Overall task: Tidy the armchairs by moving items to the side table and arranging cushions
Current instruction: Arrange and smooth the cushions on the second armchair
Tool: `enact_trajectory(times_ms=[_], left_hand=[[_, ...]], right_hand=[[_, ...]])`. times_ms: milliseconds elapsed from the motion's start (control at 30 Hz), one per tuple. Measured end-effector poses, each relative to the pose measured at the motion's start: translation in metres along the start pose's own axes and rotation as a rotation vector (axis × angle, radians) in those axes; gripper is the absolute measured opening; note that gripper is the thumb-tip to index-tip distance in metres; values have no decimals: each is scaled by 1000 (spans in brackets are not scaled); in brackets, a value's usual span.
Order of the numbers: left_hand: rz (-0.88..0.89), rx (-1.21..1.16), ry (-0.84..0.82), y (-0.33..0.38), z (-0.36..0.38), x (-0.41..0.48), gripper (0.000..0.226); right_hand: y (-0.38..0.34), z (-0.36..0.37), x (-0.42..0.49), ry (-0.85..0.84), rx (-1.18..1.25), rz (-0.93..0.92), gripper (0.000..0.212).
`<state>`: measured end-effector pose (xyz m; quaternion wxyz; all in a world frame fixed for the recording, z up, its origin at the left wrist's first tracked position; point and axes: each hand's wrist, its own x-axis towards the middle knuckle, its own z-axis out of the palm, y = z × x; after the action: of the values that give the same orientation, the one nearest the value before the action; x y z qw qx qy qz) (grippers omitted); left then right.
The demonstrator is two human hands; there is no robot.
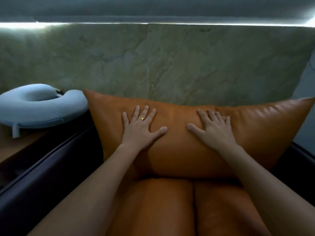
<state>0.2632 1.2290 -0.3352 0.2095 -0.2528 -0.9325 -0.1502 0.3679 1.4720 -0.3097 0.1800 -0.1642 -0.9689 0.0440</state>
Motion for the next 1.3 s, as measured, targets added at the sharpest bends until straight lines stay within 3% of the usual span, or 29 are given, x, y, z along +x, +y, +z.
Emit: enact_trajectory(times_ms=[233,467,733,867,967,1100,1200,1300], left_hand=[[66,-37,-45,-13,21,84,94],[99,-108,-21,-16,36,72,92],[137,199,-174,-36,-17,26,86],[49,278,-143,-62,-20,24,84],[22,219,-52,-66,-6,31,84],[-20,70,45,-73,19,49,80],[-21,-14,28,-74,25,58,74],[-42,9,-46,-76,15,52,64]], right_hand=[[14,16,84,-54,-14,11,89],[9,38,61,3,-69,24,89],[18,-11,11,-180,-93,-49,78],[58,-26,23,-125,-274,-38,85],[101,-31,46,-95,-240,73,94],[127,-11,63,-22,-216,160,87],[126,5,64,67,-171,151,86],[118,1,59,44,-169,134,87]])
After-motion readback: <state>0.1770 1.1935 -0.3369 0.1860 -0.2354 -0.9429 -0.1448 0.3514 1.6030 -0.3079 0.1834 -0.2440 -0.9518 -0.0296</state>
